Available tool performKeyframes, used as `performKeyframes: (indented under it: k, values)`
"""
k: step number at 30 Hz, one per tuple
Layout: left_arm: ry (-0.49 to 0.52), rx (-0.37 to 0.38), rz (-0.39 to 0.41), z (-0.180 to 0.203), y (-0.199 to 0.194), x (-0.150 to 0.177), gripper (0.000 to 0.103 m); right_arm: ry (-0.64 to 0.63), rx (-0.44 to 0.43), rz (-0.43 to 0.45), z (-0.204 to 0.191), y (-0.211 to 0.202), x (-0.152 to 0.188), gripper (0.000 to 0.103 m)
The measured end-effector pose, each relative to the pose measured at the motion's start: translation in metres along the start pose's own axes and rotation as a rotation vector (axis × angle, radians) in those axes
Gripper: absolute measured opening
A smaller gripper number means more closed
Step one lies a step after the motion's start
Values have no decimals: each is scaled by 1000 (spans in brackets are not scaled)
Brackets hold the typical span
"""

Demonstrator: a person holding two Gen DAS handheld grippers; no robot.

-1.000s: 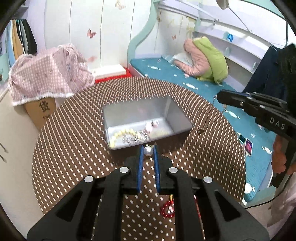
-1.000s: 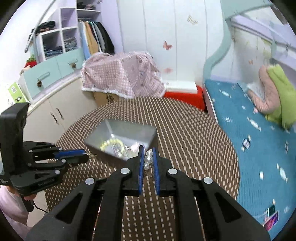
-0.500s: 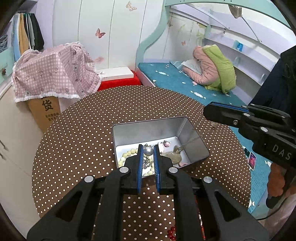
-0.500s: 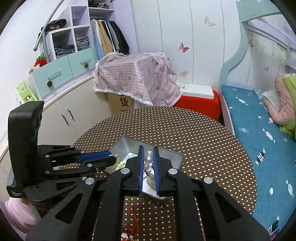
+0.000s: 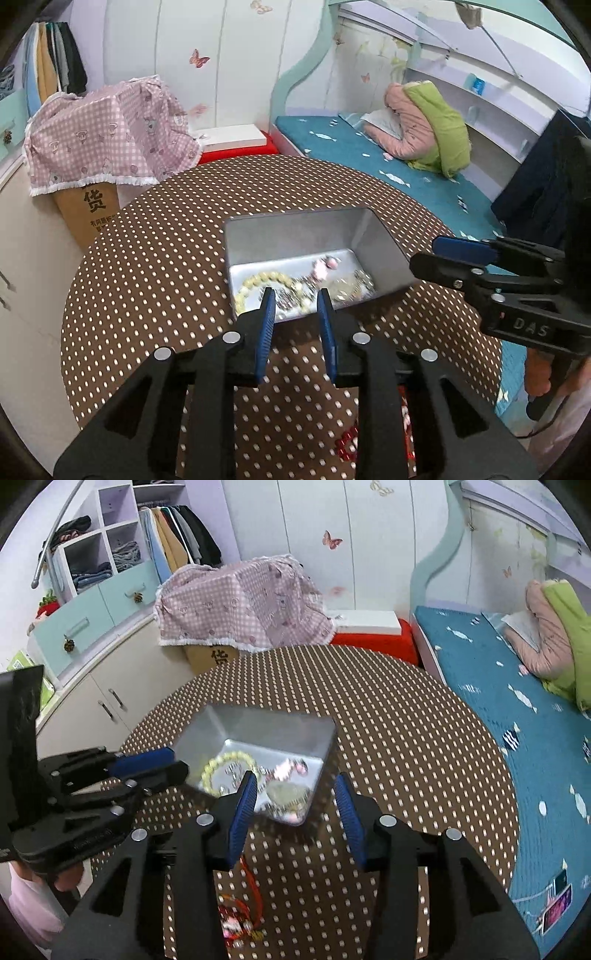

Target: Organize jewelry

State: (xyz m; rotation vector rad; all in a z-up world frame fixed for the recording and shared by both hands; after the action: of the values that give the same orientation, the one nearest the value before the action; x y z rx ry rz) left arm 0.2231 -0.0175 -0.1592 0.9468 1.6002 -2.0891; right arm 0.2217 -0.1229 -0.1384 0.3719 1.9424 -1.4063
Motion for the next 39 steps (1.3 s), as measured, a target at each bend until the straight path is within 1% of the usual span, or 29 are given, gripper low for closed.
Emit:
performKeyframes:
  k: [2,4,5,9,12,14,16,21,25,31,34,39]
  values:
    - [19,20,-12,8,-5,11,24,6,1,-8,2,-3,10,46]
    - [35,36,-31,17,-8,25,33,11,2,-22,3,-7,23,47]
    - [43,44,-47,21,-8,33,34,12,-4,-30,2,-9,30,47]
    - [51,43,-111,28,-6,65,35,-24,-47,-66,-15,-11,57,47]
    - [25,52,-145,25,-6,81,35,-64,-132,-85,-37,-14,75,47]
    - [11,47,-149,22,-9,89,35,-97,-161,-103,-51,-12,86,40]
    - [-15,57,-155,19,-12,96,35,-108,-173,-124,-57,-8,93,28]
    - [-33,55,-166,14,-17,108,35,-107,-172,-165,-65,2,106,20]
    - [-40,68,-174,13,-19,113,35,-102,-160,-161,-64,3,107,15]
    - [-37,87,-176,19,-18,108,35,-83,-149,-156,-64,1,105,15]
    - [-39,98,-174,23,-17,104,35,-73,-161,-130,-63,-8,97,14]
    - [-39,124,-173,30,-16,99,35,-73,-158,-76,-61,-24,78,15]
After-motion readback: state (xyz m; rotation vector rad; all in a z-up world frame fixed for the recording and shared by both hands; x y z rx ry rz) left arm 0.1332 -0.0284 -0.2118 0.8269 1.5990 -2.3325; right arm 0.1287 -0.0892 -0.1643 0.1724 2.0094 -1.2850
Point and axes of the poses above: each gripper's, at about its wrist camera, not at the fingertips, and y roughly the way its jaws point, z to its right, x to its underside, the point moved 10 cm from there along y, roughly the way its jaws point, and after that the axes turned 2 degrees about x, right-handed, at the moved point
